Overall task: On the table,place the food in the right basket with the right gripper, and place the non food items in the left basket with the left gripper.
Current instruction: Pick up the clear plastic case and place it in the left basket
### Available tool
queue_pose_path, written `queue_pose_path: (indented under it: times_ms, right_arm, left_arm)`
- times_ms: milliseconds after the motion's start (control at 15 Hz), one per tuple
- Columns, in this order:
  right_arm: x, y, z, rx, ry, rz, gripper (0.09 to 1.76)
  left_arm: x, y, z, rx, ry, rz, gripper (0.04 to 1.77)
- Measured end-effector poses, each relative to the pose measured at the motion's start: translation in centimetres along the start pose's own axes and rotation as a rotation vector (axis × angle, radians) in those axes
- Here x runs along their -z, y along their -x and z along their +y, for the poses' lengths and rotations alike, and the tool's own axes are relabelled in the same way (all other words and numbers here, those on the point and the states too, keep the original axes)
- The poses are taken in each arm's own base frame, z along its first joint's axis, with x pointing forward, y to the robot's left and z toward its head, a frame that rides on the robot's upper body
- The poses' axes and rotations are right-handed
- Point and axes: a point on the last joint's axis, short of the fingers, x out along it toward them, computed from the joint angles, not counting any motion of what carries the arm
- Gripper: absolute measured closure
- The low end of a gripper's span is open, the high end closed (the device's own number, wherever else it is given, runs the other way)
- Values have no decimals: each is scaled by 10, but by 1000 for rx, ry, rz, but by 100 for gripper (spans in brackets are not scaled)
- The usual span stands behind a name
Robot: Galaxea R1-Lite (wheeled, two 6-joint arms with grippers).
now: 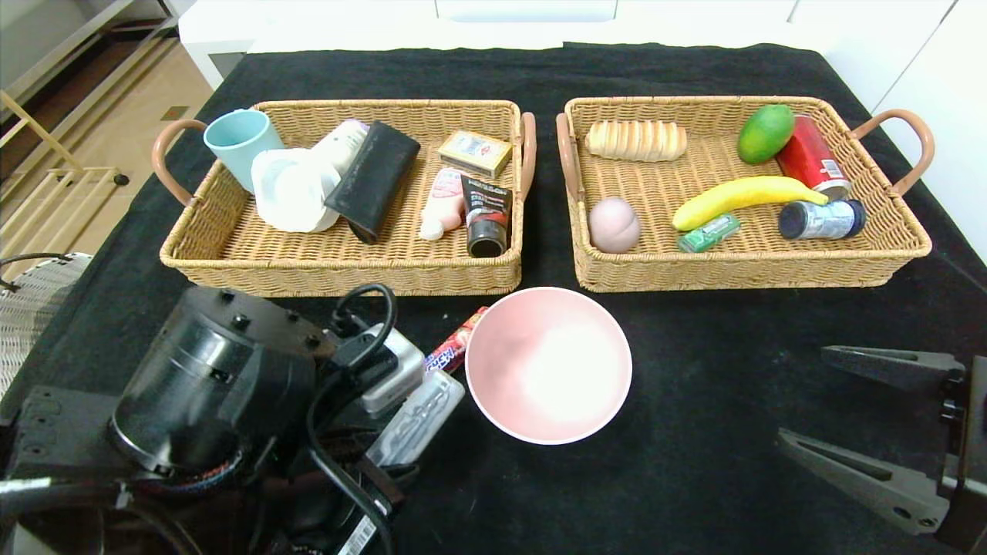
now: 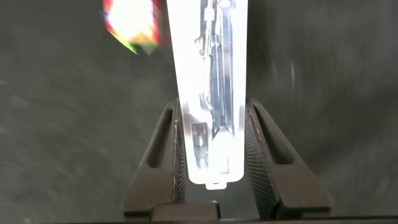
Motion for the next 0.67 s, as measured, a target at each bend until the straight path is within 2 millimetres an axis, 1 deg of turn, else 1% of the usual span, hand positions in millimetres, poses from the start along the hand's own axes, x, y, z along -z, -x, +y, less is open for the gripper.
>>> queue_pose_path:
  times_ms: [200, 467, 667]
  right_arm:
    - [0, 0, 0, 0, 0, -1, 14]
    - [-1, 1, 0, 1, 2, -5, 14]
    - [-1, 1, 0, 4, 2, -6, 14]
  left_arm:
    - [-12, -1, 17, -61, 80, -97, 116]
    - [-33, 0, 37, -127, 160, -216, 116]
    - [-51, 4, 46, -147, 221, -295, 116]
